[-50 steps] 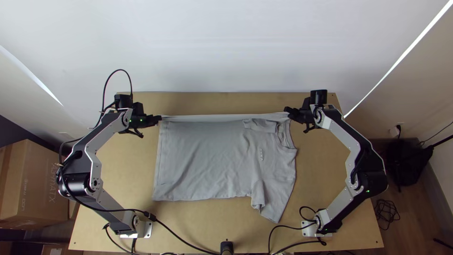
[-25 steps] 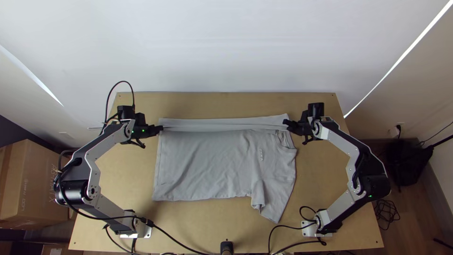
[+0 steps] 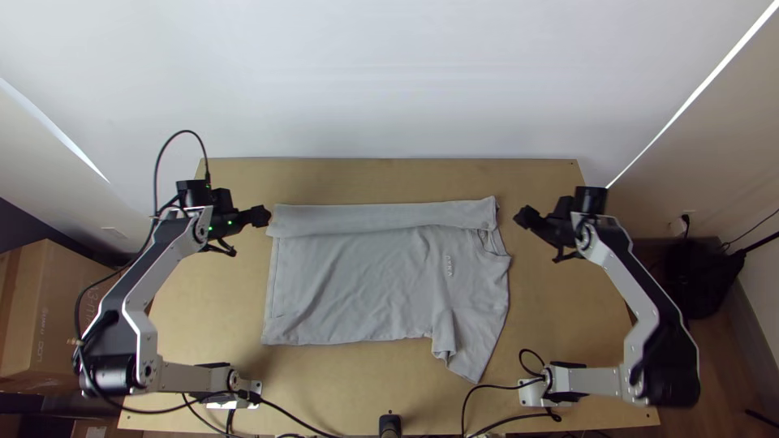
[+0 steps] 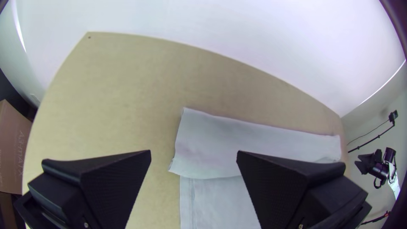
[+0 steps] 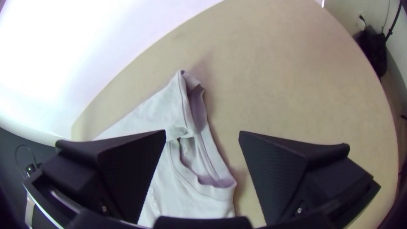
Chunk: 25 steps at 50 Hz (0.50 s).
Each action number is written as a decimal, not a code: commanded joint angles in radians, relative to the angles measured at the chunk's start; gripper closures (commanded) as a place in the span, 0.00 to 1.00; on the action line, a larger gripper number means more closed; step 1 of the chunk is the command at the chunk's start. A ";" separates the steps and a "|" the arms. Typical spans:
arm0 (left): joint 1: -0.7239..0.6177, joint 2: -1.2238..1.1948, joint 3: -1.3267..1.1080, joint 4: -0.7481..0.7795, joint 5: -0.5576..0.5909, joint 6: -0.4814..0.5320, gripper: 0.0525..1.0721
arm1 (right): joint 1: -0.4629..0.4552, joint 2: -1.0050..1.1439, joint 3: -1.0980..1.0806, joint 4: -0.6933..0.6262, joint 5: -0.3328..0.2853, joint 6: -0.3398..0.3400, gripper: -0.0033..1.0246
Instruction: Fold the t-shirt
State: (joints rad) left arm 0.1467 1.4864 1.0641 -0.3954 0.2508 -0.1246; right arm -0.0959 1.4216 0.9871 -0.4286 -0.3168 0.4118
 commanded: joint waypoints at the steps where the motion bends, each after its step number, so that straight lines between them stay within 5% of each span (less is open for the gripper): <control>1: 0.010 -0.117 -0.006 -0.054 0.002 -0.026 0.04 | -0.036 -0.131 -0.011 -0.134 -0.024 -0.002 0.16; 4: 0.010 -0.181 0.013 -0.100 0.010 -0.030 0.04 | -0.053 -0.167 0.001 -0.288 -0.038 -0.007 0.04; 11: 0.005 -0.307 0.059 -0.188 0.013 -0.033 0.04 | -0.094 -0.205 -0.038 -0.515 -0.088 -0.053 0.04; 21: -0.004 -0.416 0.088 -0.276 0.015 -0.033 0.04 | -0.149 -0.233 -0.197 -0.615 -0.212 -0.186 0.04; 25: -0.002 -0.431 0.089 -0.293 0.015 -0.038 0.04 | -0.145 -0.214 -0.255 -0.659 -0.215 -0.251 0.16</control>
State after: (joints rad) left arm 0.1497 1.0729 1.1355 -0.6636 0.2546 -0.1398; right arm -0.2386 1.2003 0.8112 -1.0386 -0.5148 0.2550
